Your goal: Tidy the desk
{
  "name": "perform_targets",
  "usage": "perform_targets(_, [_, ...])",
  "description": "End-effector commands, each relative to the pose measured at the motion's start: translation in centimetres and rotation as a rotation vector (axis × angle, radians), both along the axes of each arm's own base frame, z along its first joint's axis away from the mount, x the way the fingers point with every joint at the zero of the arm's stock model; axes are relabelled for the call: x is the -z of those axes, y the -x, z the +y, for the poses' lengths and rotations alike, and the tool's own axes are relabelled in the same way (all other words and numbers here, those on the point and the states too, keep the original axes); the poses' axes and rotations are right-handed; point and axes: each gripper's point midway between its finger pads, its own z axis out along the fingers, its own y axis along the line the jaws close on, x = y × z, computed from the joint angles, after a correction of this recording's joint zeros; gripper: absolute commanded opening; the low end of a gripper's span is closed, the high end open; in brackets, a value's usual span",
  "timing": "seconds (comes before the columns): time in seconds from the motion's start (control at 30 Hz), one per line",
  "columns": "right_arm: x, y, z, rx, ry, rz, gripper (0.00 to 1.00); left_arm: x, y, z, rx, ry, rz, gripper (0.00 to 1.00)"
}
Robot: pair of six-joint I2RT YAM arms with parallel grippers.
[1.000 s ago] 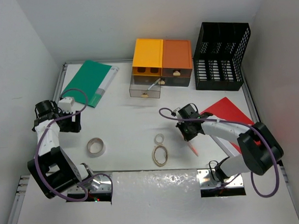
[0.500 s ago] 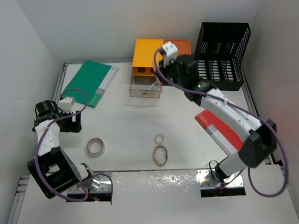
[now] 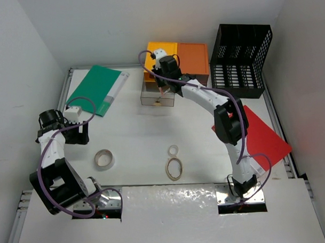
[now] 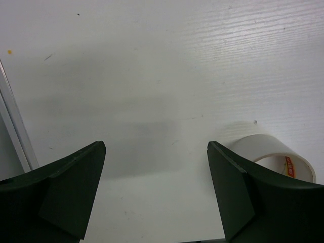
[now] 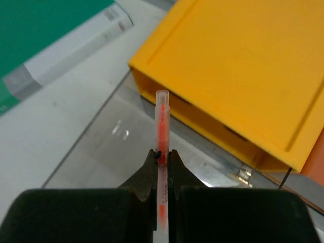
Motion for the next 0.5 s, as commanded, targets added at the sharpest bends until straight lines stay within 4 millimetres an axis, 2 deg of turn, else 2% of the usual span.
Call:
perform_targets(0.0, [-3.5,-0.2,-0.3,0.002,0.001,-0.072,0.0,-0.3,-0.9,0.4,-0.005,0.002,-0.033,0.8])
perform_targets(0.1, [-2.4,0.3,-0.7,-0.014,0.042,-0.052,0.0,-0.2,-1.0,0.4,-0.007,0.007,-0.031,0.8])
perform_targets(0.2, [-1.8,0.7,-0.5,-0.043,0.057,-0.034,0.16,-0.2,-1.1,0.4,-0.009,0.012,-0.03,0.8])
perform_targets(0.23, [-1.9,0.8,-0.5,-0.051,0.061,-0.032,0.31,-0.3,-1.1,0.3,-0.008,0.015,-0.03,0.8])
perform_targets(0.33, [-2.6,1.0,-0.4,-0.072,0.067,-0.037,0.47,-0.4,-1.1,0.3,-0.008,0.017,-0.028,0.8])
perform_targets(0.47, [-4.8,1.4,-0.9,-0.072,0.076,-0.068,0.53,-0.5,-1.0,0.3,-0.009,0.018,-0.026,0.8])
